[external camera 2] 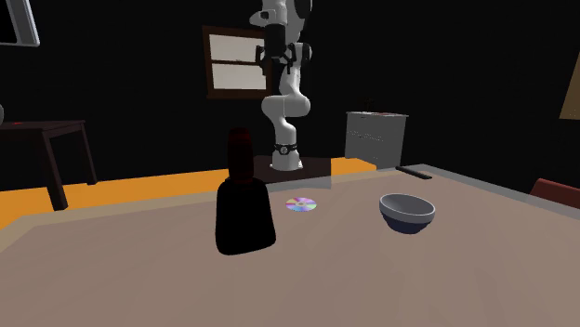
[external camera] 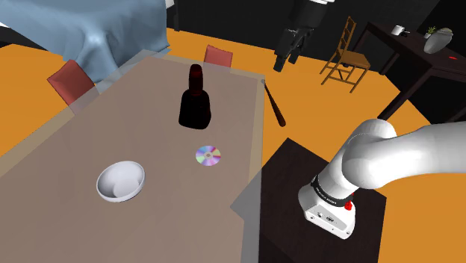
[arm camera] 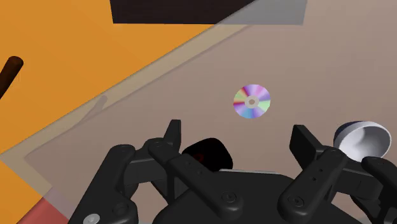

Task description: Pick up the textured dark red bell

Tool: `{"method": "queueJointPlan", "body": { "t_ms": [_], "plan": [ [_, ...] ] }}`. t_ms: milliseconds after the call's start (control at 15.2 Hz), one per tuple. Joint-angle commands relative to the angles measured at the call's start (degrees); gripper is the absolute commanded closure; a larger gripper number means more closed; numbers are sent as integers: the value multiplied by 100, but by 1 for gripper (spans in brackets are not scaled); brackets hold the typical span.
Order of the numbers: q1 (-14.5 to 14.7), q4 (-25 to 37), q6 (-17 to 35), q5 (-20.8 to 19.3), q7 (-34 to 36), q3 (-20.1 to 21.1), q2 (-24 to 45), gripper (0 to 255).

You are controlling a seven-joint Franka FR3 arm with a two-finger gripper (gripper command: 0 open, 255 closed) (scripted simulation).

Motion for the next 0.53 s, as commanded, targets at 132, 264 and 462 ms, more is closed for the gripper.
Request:
{"method": "queueJointPlan", "body": {
  "t_ms": [132, 264, 462],
  "plan": [
    [-60, 70, 311, 85, 250, 91, 368, 0],
    [-120, 172, 607, 157, 496, 176, 750, 0],
    [-208, 382, 1018, 237, 858, 288, 1346, 0]
  ]
}}
